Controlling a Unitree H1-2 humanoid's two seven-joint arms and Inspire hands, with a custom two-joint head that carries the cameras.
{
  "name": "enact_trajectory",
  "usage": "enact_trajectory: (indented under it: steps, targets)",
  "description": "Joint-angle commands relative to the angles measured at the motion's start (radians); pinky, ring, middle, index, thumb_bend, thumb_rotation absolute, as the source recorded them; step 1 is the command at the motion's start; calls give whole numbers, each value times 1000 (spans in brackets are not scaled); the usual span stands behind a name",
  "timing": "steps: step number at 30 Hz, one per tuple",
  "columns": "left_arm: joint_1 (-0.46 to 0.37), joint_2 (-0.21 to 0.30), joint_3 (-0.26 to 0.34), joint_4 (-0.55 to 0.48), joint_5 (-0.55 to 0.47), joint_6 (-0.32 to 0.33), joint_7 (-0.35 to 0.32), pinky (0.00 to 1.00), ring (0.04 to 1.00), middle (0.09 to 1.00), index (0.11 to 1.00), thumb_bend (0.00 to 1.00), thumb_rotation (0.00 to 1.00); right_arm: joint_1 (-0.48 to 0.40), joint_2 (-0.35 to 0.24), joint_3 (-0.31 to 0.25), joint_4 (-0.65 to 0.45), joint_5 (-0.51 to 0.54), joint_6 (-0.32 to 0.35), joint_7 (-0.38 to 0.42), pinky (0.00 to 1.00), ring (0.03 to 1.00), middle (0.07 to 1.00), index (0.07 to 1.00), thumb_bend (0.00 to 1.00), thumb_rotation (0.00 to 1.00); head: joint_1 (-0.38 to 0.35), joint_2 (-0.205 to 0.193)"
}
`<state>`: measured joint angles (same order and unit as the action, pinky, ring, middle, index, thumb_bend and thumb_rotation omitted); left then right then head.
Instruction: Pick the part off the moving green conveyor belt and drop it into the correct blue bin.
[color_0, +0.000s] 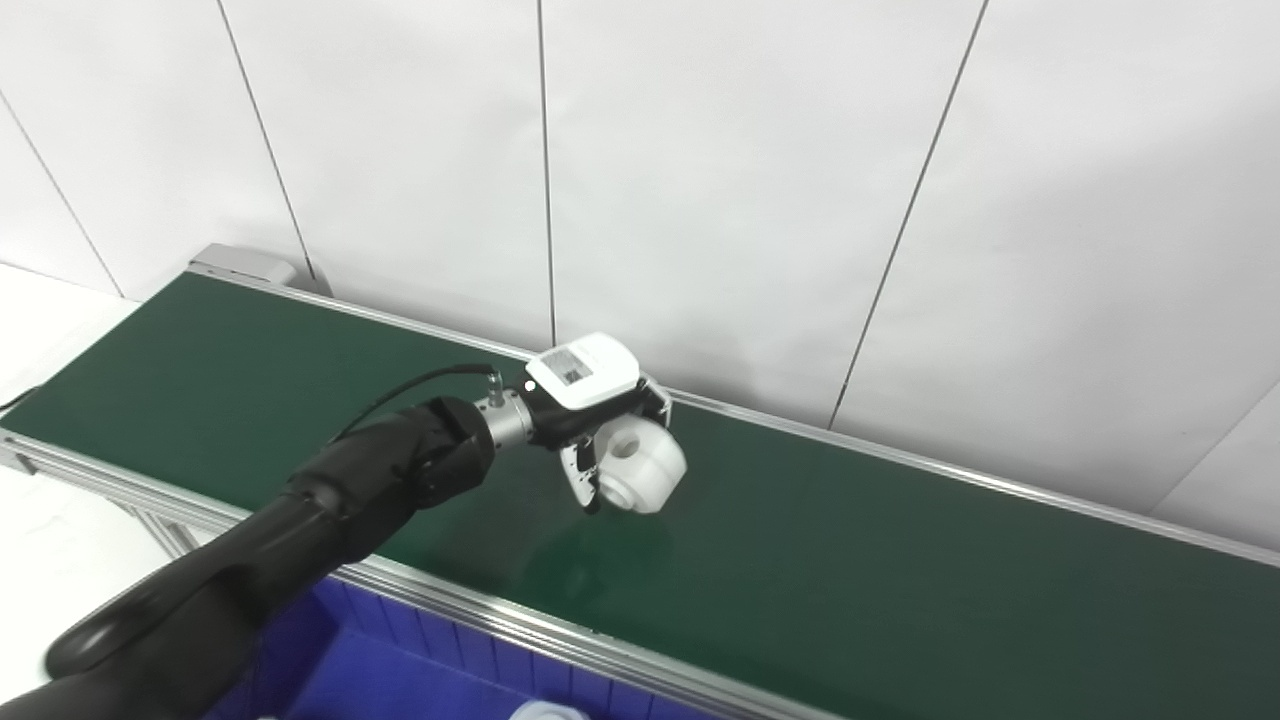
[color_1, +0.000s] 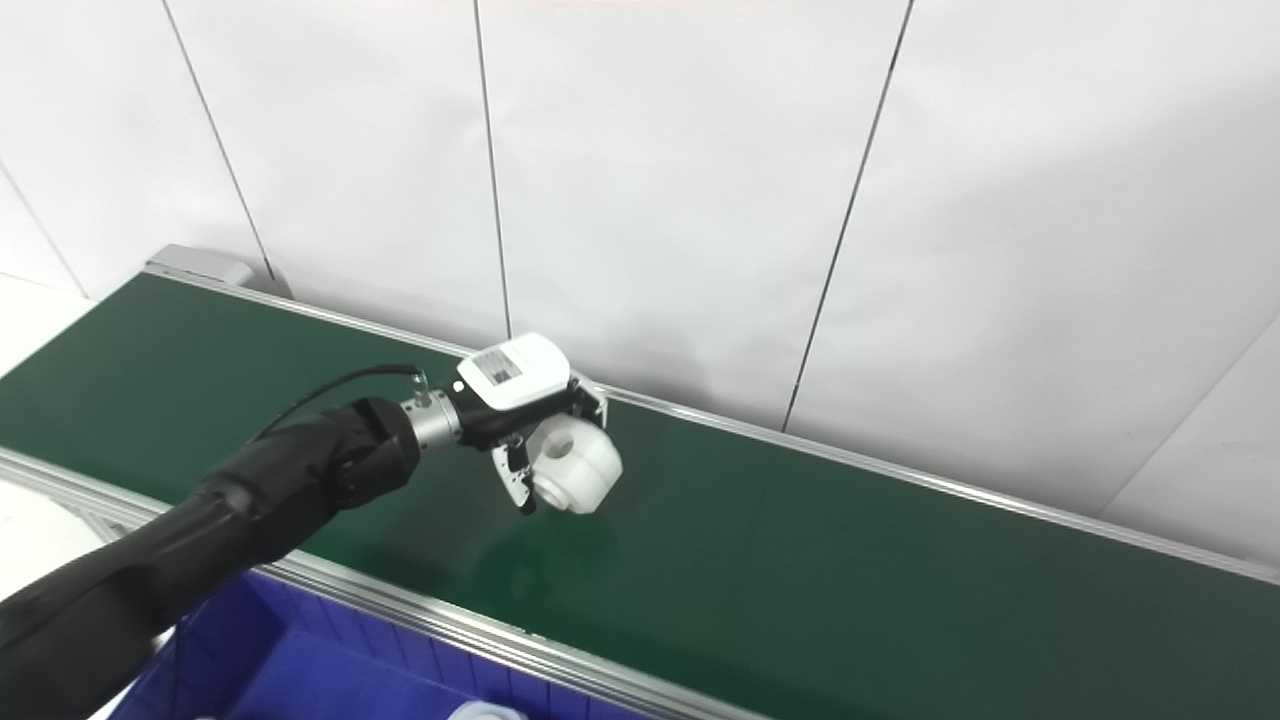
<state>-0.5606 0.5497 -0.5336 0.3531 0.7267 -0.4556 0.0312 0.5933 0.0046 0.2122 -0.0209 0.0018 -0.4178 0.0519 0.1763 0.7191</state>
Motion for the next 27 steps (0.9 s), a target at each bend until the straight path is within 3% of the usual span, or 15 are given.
enact_trajectory:
  steps: [1,2,4,5,13,16,20,23,27]
  targets:
    - [16,59,68,-159,-81,6,-58,367,419,463,501,521,0,15,2,2,-58,10,-23,8,996,933,993,1000,771,1000,15,27]
    - [34,65,87,-210,-98,17,-87,346,398,446,510,520,0,16,0,1,-67,11,-16,8,997,935,993,1000,773,1000,15,27]
    - [109,99,141,-398,-151,69,-162,307,352,422,517,518,0,17,-9,-1,-105,14,17,12,996,939,995,1000,759,1000,62,80]
    - [145,111,165,-470,-167,89,-191,312,355,424,517,519,0,17,-14,-1,-120,17,30,15,997,942,998,1000,751,1000,62,80]
    - [392,116,291,-753,-171,231,-344,315,351,422,521,518,0,6,-58,-36,-185,72,88,25,954,921,984,988,810,991,204,157]
    - [488,108,311,-820,-156,271,-390,333,394,455,513,520,0,2,-72,-49,-208,97,116,28,929,899,966,962,829,938,223,165]
    - [641,76,321,-886,-113,311,-416,309,376,441,522,518,0,-6,-90,-63,-226,129,141,39,906,888,955,948,827,906,271,180]
    - [742,37,319,-877,-46,289,-387,336,371,437,515,520,0,-10,-94,-70,-231,145,150,45,889,878,943,936,841,879,278,176]
    - [816,-4,323,-832,49,271,-361,348,390,459,506,522,0,-10,-96,-75,-224,139,144,48,868,864,935,930,847,863,254,172]
